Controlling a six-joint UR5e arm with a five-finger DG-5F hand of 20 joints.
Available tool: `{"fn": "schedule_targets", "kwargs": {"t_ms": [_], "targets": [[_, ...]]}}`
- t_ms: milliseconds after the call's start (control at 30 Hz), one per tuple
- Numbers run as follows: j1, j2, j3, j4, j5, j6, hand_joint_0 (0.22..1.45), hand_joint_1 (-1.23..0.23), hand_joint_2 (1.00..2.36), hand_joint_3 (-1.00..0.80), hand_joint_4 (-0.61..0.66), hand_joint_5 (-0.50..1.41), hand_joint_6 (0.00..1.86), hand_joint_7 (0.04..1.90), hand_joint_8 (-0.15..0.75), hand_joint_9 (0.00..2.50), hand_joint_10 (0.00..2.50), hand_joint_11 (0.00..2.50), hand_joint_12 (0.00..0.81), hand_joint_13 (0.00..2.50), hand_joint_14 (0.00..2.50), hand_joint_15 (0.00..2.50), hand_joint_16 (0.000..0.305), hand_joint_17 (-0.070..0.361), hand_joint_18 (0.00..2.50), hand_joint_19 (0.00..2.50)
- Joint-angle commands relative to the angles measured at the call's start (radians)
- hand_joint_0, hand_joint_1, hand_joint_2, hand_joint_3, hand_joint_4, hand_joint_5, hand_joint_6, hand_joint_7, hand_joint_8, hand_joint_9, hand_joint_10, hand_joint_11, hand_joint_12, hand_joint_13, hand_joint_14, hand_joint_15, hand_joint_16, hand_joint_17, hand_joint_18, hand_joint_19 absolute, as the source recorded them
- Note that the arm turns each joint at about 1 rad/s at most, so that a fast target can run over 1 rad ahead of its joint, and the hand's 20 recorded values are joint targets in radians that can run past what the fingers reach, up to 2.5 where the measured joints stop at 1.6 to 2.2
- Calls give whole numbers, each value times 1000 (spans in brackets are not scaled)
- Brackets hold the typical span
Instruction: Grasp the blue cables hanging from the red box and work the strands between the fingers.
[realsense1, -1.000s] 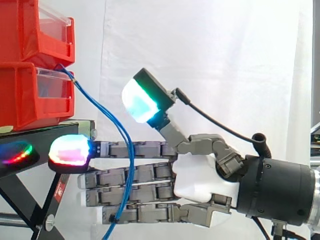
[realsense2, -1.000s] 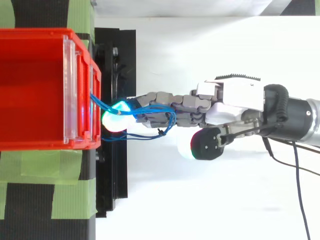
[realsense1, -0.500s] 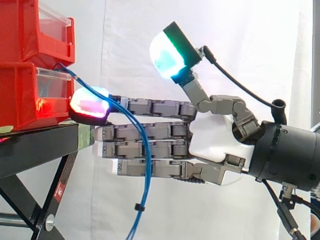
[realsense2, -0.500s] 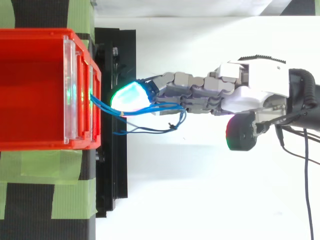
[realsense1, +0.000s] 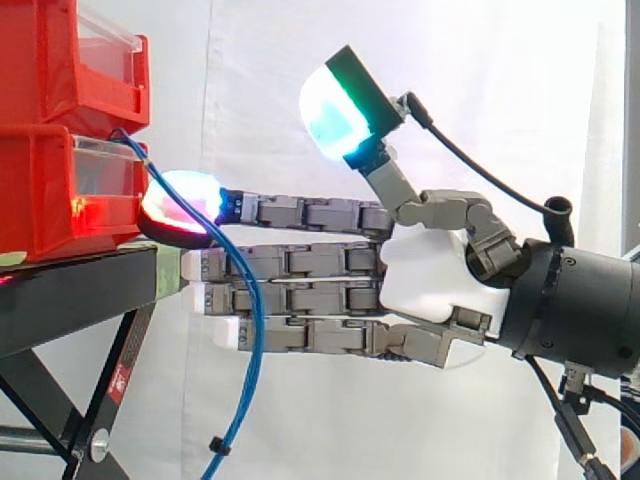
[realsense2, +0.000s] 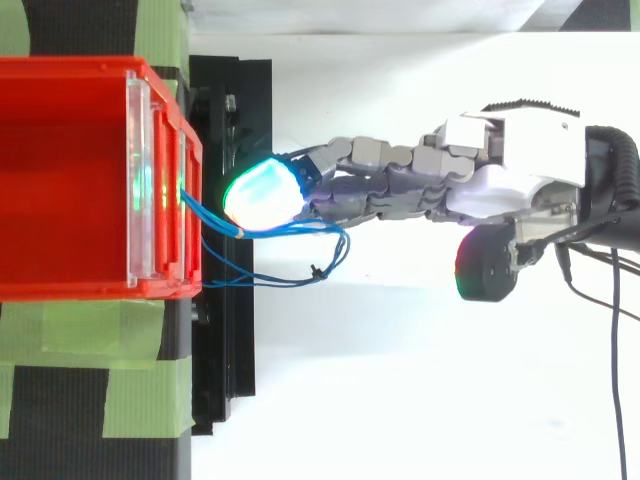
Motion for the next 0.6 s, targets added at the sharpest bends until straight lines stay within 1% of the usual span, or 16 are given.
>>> {"fn": "schedule_targets", "kwargs": {"t_ms": [0, 167, 200, 300, 333, 467, 567], "targets": [[5, 0, 0, -1, 5, -4, 686, -492, 1000, -1000, 142, -327, 6, 661, 297, 253, 0, 0, 361, 194, 6, 234, 54, 121, 170, 318], [11, -1, 0, -1, 9, -25, 687, -492, 1000, -1000, 143, -325, 6, 660, 296, 259, 0, 0, 360, 202, 6, 232, 54, 121, 174, 324], [11, -14, 0, 2, 8, -33, 688, -492, 1000, -1000, 143, -324, 5, 660, 296, 261, 1, 0, 360, 203, 6, 237, 53, 120, 176, 326], [13, -32, 0, 13, 8, -30, 687, -492, 1000, -1000, 143, -323, 6, 660, 296, 263, 0, 0, 360, 204, 7, 241, 53, 120, 182, 325], [13, -38, 0, 33, 11, -30, 688, -492, 1000, -1000, 143, -323, 5, 660, 296, 263, 0, 0, 360, 205, 6, 233, 54, 120, 184, 325], [15, -38, 0, 37, 12, -33, 689, -491, 1000, -1000, 144, -321, 5, 662, 297, 270, 0, 0, 361, 210, 7, 239, 53, 120, 187, 325], [15, -52, 0, 40, 12, -28, 689, -491, 1000, -1000, 144, -321, 6, 660, 298, 274, 1, 0, 361, 213, 6, 239, 53, 120, 191, 332]]}}
